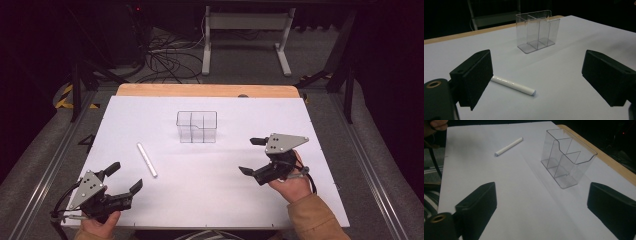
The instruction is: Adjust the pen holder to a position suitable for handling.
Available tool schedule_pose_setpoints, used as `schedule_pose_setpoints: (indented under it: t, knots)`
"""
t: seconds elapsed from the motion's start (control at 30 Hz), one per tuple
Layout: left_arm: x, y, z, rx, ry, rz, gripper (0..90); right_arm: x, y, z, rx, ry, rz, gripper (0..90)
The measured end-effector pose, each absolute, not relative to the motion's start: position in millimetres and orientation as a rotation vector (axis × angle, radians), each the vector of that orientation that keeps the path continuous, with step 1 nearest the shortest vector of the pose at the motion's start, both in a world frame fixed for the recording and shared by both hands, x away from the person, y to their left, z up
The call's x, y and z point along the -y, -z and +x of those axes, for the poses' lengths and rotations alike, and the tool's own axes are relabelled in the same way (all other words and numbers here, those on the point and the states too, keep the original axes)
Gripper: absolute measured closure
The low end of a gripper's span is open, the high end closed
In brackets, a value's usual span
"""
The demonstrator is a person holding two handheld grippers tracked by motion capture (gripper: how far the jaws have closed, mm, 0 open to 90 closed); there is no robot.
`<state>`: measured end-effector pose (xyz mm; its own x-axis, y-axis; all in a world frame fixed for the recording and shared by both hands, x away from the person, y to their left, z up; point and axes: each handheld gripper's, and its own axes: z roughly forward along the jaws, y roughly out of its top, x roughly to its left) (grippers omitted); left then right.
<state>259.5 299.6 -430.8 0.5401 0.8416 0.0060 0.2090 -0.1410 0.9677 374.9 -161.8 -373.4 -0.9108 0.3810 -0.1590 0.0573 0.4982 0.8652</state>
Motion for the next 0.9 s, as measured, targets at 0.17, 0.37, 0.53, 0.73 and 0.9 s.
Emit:
schedule_pose_setpoints:
  t: [0.17,0.37,0.53,0.73,0.9]
  knots:
    - [-299.7,431.3,259.0,-0.898,-0.702,1.653,10.7,147.6,361.9,381.4,-2.45,-1.308,0.293,16.2]
    - [-301.7,431.9,257.0,-0.906,-0.706,1.652,10.8,132.4,355.3,400.6,-2.491,-1.249,0.24,19.6]
    - [-303.3,432.0,255.1,-0.912,-0.71,1.651,10.9,123.2,348.9,414.1,-2.525,-1.201,0.23,27.8]
    - [-304.2,432.3,254.5,-0.914,-0.709,1.65,11.0,110.5,347.0,429.9,-2.564,-1.133,0.218,30.3]
    - [-304.6,432.5,254.8,-0.917,-0.706,1.649,10.9,99.0,346.9,440.7,-2.586,-1.084,0.188,35.4]
